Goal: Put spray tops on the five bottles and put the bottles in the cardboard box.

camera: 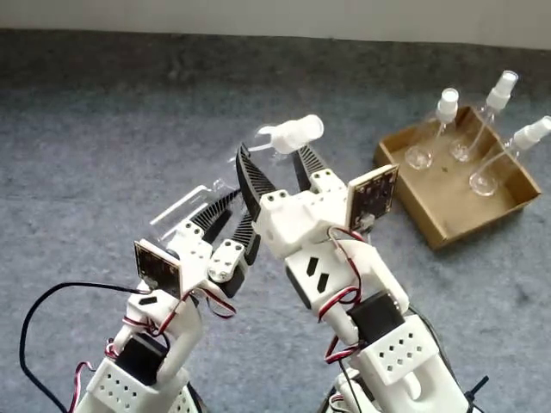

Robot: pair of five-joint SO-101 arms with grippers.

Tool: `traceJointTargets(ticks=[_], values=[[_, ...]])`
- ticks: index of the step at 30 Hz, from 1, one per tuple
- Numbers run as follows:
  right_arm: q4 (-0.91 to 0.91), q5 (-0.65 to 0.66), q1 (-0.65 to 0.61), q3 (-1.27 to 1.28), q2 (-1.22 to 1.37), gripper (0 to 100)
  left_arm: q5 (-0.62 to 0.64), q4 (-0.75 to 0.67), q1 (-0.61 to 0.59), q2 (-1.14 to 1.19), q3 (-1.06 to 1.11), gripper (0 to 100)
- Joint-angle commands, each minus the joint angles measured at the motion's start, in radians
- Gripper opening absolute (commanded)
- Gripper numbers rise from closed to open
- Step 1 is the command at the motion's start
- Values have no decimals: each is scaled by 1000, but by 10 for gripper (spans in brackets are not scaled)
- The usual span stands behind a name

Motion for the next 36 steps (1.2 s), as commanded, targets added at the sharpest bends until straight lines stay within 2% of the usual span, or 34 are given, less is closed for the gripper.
traceJointTargets(ticks=[1, 3, 7, 13, 20, 25, 32, 36], values=[[41, 135, -7, -21, -2, 152, -9, 26, -8, -8, 21, 31], [127, 186, -7, -25, -2, 152, -9, 92, -7, -10, 21, 31], [219, 190, 45, -27, -2, 152, -11, 141, -7, -10, 21, 31], [219, 192, 275, -30, -2, 152, -12, 212, -8, -10, 21, 31], [216, 196, 555, -30, 1, 152, -12, 221, -12, -10, 21, 31], [133, 196, 697, -44, 7, 152, -12, 221, -15, -10, 21, 31], [117, 198, 792, -74, 19, 152, -14, 222, -16, -10, 21, 31], [122, 198, 842, -159, 142, 152, -14, 232, -16, -8, 21, 31]])
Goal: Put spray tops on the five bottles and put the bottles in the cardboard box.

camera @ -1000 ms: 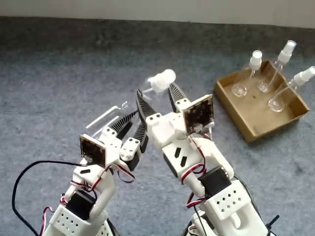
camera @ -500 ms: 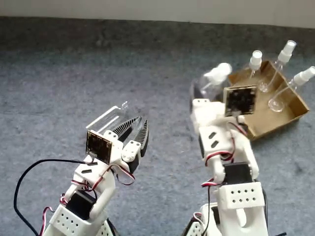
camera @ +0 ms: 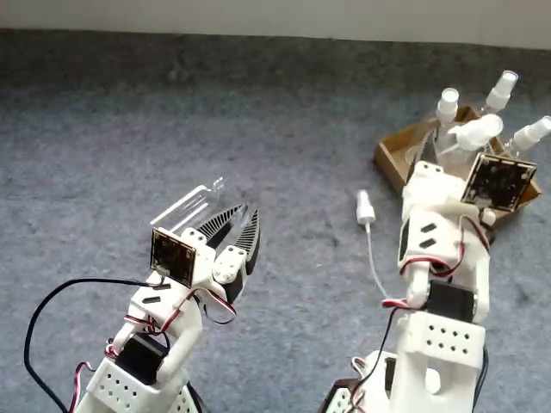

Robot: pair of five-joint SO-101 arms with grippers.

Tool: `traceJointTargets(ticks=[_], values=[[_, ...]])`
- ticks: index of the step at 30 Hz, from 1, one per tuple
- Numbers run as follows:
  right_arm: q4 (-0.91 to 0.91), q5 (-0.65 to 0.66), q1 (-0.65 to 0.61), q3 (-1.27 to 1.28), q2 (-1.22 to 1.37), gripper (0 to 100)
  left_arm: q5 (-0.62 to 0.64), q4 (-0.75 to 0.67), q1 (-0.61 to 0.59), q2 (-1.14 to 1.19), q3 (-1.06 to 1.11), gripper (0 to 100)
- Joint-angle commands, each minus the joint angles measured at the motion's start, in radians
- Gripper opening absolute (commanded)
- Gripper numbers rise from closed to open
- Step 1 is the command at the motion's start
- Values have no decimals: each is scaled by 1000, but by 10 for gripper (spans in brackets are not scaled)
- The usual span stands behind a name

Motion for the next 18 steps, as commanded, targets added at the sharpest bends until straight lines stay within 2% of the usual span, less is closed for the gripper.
traceJointTargets(ticks=[1, 10, 15, 18], values=[[-25, 12, 51, -136, 130, 152, -14, 21, -16, -8, 21, 31], [-48, 6, 108, -232, 420, 152, -14, 34, -16, -8, 21, 31], [-275, 11, 107, -226, 513, 152, -14, 35, -16, -8, 21, 31], [-329, 11, 107, -223, 567, 152, -14, 35, -16, -8, 21, 31]])
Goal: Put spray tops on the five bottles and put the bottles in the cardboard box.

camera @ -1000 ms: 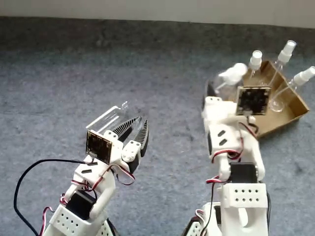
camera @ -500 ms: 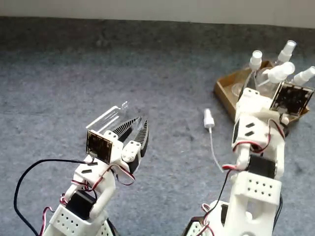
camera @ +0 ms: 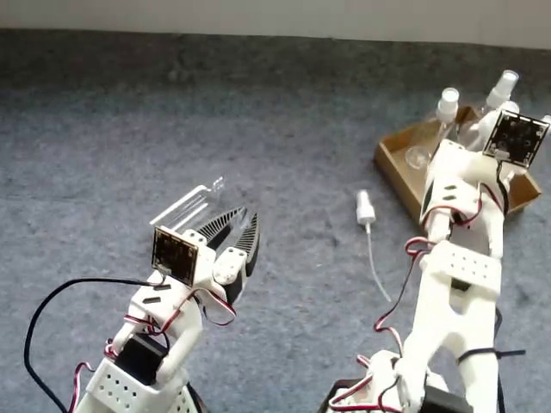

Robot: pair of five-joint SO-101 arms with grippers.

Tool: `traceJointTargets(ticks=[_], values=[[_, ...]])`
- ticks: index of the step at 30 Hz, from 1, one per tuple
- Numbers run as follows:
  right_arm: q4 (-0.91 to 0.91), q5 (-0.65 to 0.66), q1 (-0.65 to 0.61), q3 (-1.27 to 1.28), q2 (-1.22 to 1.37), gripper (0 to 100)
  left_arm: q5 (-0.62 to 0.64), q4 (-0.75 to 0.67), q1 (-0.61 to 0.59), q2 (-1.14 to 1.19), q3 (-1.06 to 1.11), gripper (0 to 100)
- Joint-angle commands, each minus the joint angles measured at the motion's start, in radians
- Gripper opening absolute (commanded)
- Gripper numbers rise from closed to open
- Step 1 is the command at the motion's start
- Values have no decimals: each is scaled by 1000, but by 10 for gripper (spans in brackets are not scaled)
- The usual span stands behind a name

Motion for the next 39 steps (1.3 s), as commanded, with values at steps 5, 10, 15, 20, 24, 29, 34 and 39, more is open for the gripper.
traceJointTargets(ticks=[5, 10, 15, 20, 24, 29, 34, 39], values=[[-77, 9, 10, -73, 105, 152, -14, 3, -16, -8, 21, 31], [-79, 6, 10, -74, 200, 152, -14, 3, -16, -8, 21, 31], [-140, 5, 1, -79, 277, 152, -14, 3, -16, -8, 21, 31], [-277, 11, -19, -71, 340, 152, -14, 3, -16, -8, 21, 31], [-283, 11, -36, -71, 375, 152, -14, 3, -16, -8, 21, 31], [-285, 9, -53, -71, 403, 152, -14, 3, -16, -8, 21, 31], [-285, 11, -56, -71, 423, 153, -14, 3, -16, -8, 21, 31], [-286, 11, -56, -71, 444, 156, -14, 3, -16, -8, 21, 31]])
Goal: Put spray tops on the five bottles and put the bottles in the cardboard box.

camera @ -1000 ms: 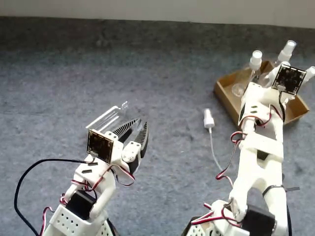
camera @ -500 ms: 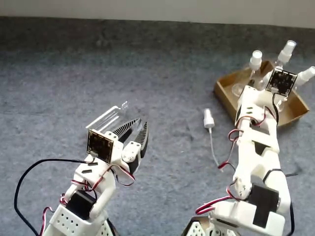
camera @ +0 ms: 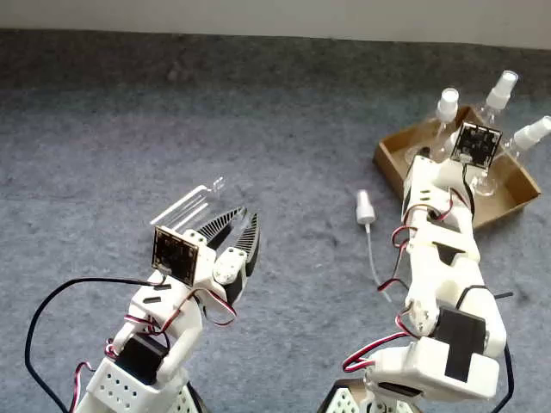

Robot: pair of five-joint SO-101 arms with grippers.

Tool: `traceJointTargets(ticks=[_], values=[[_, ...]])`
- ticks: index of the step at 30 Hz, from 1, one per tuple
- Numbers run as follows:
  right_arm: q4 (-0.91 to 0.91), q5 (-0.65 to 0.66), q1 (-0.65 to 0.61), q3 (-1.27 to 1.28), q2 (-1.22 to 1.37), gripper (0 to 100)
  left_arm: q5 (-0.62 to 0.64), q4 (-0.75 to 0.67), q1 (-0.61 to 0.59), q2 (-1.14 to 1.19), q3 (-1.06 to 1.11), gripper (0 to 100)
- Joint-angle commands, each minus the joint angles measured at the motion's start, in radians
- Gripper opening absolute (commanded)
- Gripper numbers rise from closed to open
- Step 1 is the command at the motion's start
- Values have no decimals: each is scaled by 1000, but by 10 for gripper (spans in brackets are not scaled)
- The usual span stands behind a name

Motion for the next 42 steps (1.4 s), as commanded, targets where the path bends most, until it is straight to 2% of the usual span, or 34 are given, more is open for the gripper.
traceJointTargets(ticks=[1, 4, 11, 27, 34, 42], values=[[-27, 11, -16, -62, -1, 156, -14, 2, -16, -8, 21, 31], [-27, 11, -16, -62, 10, 168, -14, 2, -16, -8, 21, 31], [-27, 5, -16, -61, 5, 272, -14, 3, -16, -7, 21, 31], [-16, 11, -12, -59, 1, 332, -14, 3, -16, -7, 22, 31], [278, 5, -16, -67, -168, 355, -14, 3, -16, -5, 22, 31], [414, 9, -15, -67, -317, 355, -14, 3, -16, -5, 22, 31]])
